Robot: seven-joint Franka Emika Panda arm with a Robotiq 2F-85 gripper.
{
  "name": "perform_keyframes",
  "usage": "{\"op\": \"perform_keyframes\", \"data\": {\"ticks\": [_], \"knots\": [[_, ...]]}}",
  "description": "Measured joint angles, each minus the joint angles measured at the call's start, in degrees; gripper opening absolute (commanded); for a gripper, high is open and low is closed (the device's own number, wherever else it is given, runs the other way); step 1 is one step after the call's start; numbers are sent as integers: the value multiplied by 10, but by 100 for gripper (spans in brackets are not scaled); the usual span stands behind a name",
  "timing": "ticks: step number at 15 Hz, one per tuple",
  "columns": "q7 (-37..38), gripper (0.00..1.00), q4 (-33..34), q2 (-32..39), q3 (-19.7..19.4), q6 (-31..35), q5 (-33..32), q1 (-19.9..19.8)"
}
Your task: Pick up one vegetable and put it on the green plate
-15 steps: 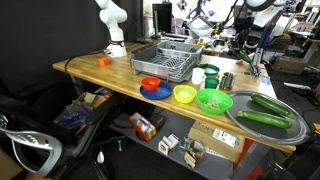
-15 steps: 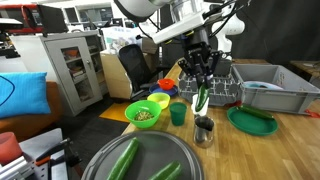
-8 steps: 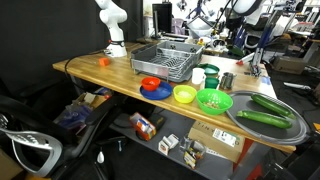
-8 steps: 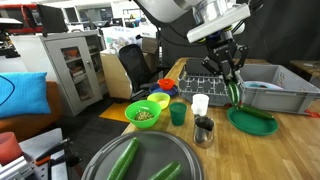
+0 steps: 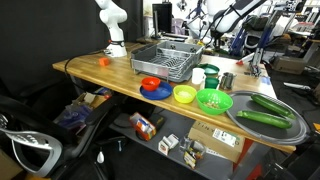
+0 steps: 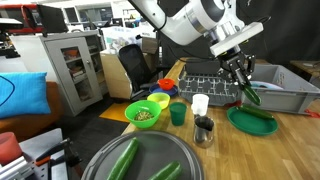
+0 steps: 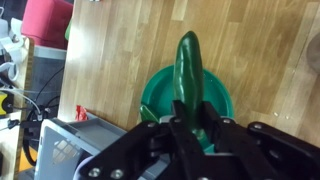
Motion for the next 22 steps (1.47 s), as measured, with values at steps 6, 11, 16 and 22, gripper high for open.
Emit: {"op": "perform_keyframes", "data": {"ticks": [6, 11, 16, 22], "knots": [[-45, 6, 83, 92, 0, 0, -29, 19], [-108, 6, 136, 157, -1, -1, -51, 19], [-157, 6, 172, 200, -5, -1, -69, 19], [-187, 51, 207, 223, -10, 0, -77, 19]]}}
